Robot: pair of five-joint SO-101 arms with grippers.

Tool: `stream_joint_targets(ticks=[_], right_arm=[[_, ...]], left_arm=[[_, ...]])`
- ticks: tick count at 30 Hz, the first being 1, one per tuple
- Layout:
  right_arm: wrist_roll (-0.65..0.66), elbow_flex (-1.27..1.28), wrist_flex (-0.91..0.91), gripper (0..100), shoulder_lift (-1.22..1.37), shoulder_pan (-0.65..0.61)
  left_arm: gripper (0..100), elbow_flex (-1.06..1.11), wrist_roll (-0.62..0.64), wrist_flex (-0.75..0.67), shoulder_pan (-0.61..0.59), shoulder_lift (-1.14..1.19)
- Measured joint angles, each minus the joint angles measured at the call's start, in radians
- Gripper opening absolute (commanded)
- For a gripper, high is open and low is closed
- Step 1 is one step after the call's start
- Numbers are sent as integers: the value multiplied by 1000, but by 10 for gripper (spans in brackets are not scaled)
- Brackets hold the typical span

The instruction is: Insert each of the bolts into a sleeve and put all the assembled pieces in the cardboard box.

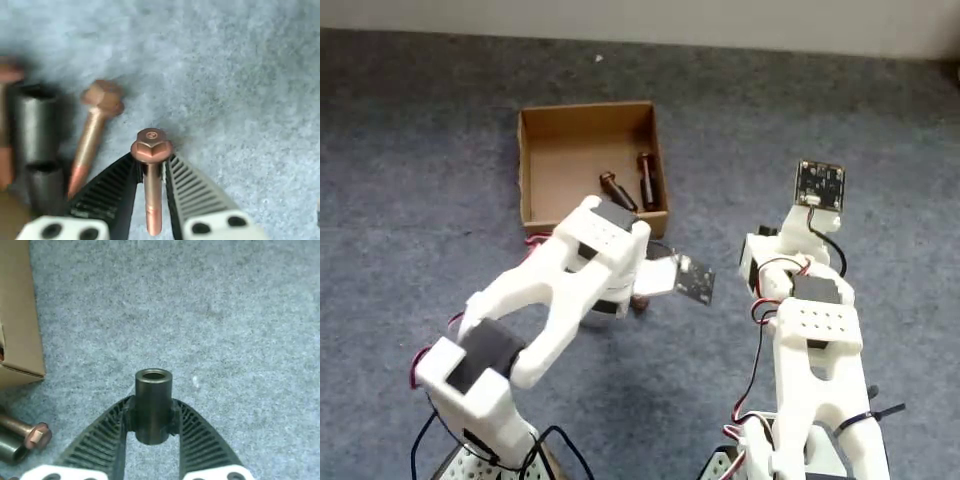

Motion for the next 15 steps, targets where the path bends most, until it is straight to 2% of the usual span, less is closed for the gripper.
stream_joint_targets(ticks=[10, 15], right_arm=[[0, 0, 0, 6, 0, 0], [0, 0, 61, 6, -35, 0]], left_arm=[[5, 14, 315, -3, -92, -302], [5, 126, 497, -126, -124, -456]])
